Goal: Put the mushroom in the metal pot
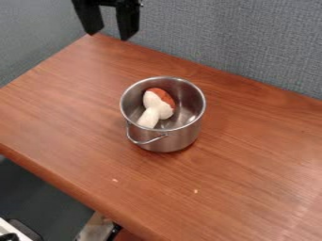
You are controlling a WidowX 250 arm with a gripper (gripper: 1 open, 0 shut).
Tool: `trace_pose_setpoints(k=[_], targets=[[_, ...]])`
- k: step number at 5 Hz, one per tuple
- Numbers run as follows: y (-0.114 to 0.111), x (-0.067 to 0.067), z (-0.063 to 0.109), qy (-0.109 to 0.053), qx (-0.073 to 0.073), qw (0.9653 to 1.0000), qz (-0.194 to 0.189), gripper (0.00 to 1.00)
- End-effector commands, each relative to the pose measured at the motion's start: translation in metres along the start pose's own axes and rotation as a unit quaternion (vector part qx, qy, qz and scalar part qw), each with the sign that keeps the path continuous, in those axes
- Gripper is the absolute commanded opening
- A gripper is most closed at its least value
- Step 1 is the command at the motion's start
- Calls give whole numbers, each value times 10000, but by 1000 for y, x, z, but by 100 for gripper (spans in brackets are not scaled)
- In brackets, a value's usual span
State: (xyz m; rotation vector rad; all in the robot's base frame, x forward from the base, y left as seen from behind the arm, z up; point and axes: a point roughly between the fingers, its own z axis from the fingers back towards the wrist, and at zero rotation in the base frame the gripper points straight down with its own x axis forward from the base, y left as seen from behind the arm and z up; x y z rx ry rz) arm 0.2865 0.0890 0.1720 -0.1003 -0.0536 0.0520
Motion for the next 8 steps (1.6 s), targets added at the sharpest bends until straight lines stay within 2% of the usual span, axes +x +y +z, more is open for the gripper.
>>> trace_pose_setpoints(k=[1,2,3,5,6,7,8], targets=[[-18,-8,8,-228,54,9997,1,100],[-34,-6,7,-248,113,9994,-202,100],[-35,1,8,-218,157,9995,-176,100],[-23,21,-12,-146,391,9962,-760,100],[-11,17,-21,-304,493,9966,-588,100],[-3,9,-24,-471,497,9968,-424,100],[-1,6,-5,-582,172,9963,-614,100]])
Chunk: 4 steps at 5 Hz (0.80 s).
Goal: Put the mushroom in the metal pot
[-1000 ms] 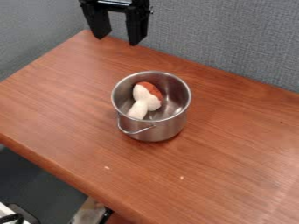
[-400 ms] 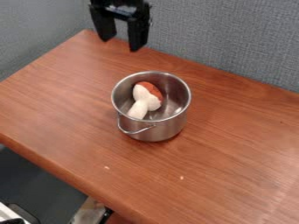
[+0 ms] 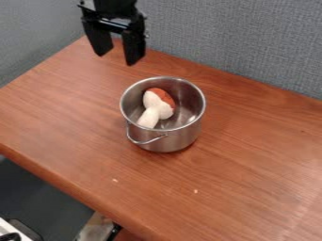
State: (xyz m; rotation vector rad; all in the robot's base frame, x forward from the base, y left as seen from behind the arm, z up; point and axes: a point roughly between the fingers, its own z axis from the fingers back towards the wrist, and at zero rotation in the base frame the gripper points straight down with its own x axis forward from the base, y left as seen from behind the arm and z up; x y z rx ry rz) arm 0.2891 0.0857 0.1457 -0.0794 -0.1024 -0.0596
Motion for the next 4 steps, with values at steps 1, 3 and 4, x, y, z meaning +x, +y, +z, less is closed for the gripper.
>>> trace_pose_setpoints(k=[1,3,4], targets=[[-2,5,40,-464,-185,9983,-290,100],[-15,15,33,-63,403,9949,-926,100],[-22,25,28,128,548,9937,-972,100]])
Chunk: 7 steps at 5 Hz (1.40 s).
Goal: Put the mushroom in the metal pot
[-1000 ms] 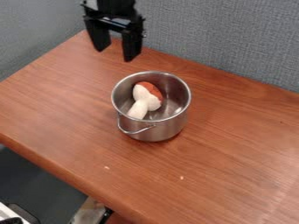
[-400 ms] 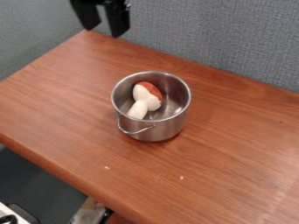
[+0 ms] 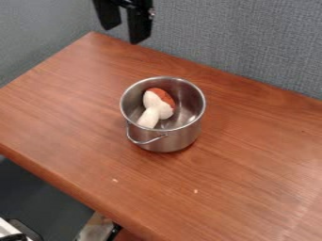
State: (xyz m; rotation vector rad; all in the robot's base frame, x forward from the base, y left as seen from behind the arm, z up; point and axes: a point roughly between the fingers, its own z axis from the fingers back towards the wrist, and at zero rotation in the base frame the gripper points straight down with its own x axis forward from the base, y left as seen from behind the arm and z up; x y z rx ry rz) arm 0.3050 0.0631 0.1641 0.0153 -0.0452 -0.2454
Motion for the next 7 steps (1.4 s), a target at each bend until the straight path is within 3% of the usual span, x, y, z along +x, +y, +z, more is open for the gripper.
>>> trace_pose_setpoints(k=[1,2,3,4,6,7], targets=[[20,-12,19,-226,58,9995,-224,100],[40,-35,24,-277,-18,9991,-314,100],[51,-48,13,-17,-138,9999,-45,100],[44,-51,10,216,-210,9995,73,100],[24,-39,14,126,-322,9985,-423,100],[17,-38,17,203,-407,9987,-211,100]])
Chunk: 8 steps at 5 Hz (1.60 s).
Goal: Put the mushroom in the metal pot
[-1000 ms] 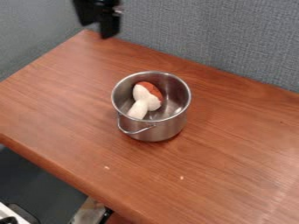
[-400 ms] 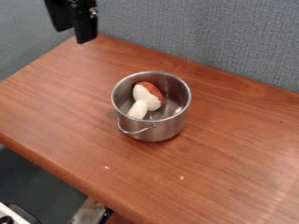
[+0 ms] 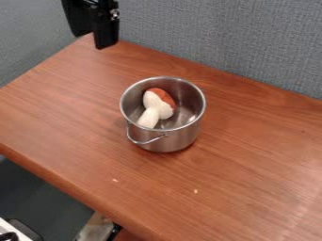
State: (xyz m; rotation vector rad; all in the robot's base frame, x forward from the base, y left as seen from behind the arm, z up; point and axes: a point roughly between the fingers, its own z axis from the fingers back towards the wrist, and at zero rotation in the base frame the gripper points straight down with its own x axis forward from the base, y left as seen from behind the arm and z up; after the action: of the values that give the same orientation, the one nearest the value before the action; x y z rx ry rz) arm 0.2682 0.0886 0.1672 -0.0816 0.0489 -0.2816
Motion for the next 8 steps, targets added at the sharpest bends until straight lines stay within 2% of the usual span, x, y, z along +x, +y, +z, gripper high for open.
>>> trace_pose_setpoints(k=[1,2,3,4,5,6,7,8], targets=[[-5,5,14,-139,49,9998,165,100],[-8,7,14,-69,-36,9993,375,100],[-7,1,4,87,77,9995,306,100],[-2,-9,-3,170,352,9991,152,100],[-8,-3,13,135,421,9987,-240,100],[-10,5,20,173,488,9973,-525,100],[-6,-3,13,-124,604,9980,-150,100],[1,-12,6,-324,732,9966,197,100]])
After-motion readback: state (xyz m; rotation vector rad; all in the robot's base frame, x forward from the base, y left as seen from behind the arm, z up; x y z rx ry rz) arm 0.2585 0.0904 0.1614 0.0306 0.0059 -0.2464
